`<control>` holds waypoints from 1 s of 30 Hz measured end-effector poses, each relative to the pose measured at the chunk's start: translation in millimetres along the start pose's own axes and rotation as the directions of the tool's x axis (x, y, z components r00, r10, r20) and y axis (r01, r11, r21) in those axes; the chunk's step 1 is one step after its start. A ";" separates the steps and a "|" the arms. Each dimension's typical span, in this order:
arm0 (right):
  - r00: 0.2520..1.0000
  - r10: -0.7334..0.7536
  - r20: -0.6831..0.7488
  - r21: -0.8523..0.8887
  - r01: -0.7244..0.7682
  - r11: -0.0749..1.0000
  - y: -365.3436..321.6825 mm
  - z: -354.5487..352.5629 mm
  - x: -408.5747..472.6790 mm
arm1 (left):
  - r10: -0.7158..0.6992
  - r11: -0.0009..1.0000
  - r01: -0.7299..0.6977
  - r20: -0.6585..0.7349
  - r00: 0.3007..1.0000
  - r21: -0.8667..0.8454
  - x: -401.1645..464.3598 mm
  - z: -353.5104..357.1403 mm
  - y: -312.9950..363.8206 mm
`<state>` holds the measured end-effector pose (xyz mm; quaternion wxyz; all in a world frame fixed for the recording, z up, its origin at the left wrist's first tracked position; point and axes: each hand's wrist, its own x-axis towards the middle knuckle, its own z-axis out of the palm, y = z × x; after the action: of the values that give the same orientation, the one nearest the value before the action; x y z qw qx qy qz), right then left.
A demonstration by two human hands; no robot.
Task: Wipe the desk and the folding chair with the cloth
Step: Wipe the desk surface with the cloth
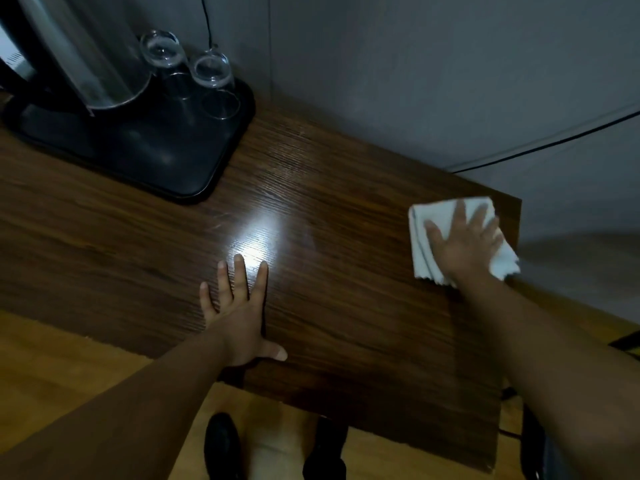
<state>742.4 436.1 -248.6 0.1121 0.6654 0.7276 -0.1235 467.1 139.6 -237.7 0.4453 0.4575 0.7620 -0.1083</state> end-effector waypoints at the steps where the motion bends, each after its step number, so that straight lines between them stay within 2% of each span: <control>1: 0.999 -0.042 -0.004 -0.024 0.042 0.999 -17.4 1.3 5.3 | 0.005 1.000 -0.005 -0.007 1.000 0.002 1.3 1.0 -0.8; 3: 0.979 -0.205 -0.005 -0.100 0.203 0.974 -51.6 9.6 -5.5 | 0.014 1.000 -0.014 -0.015 1.000 0.004 2.2 2.9 -1.7; 6: 0.884 -0.464 0.056 -0.185 0.466 0.865 -77.1 36.0 -66.5 | 0.013 1.000 -0.013 -0.015 1.000 0.008 0.8 1.9 0.0; 10: 0.746 -0.660 0.093 -0.154 0.666 0.730 -38.1 73.4 -187.0 | 0.015 1.000 -0.015 -0.011 1.000 0.017 -2.2 0.4 1.9; 13: 0.748 -0.649 0.140 -0.169 0.664 0.729 36.4 77.6 -225.8 | 0.037 0.999 -0.037 -0.017 0.999 0.013 -1.9 0.3 1.1; 15: 0.808 -0.571 0.145 -0.202 0.589 0.782 84.7 63.1 -213.8 | 0.042 0.999 -0.041 -0.030 0.999 0.010 0.6 2.8 -0.4; 18: 0.964 -0.246 0.096 -0.164 0.260 0.952 103.9 37.8 -153.8 | 0.054 0.999 -0.054 -0.049 0.997 0.003 5.4 5.4 -2.2; 20: 0.994 -0.086 0.066 -0.090 0.092 0.992 76.6 29.0 -114.6 | 0.056 0.998 -0.056 -0.060 0.997 -0.008 7.5 8.7 -5.3; 22: 0.990 -0.126 0.065 -0.077 0.131 0.988 33.1 34.8 -104.0 | 0.045 0.999 -0.046 -0.076 0.996 -0.006 9.4 11.0 -7.2; 25: 0.935 -0.353 0.021 -0.114 0.353 0.929 -13.9 68.8 -158.1 | 0.040 0.999 -0.038 -0.116 0.992 0.018 10.4 12.7 -7.2; 28: 0.886 -0.460 -0.059 -0.074 0.456 0.887 -4.8 99.1 -236.7 | 0.056 0.998 -0.059 -0.240 0.969 -0.004 9.6 20.2 -11.7; 30: 0.901 -0.428 -0.071 -0.112 0.419 0.901 30.7 105.7 -264.7 | 0.074 0.996 -0.087 -0.415 0.907 -0.012 7.2 27.1 -8.9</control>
<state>796.5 155.0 -262.7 0.0792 0.4902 0.8644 -0.0793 474.4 123.5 -261.1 0.2847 0.4944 0.8210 0.0208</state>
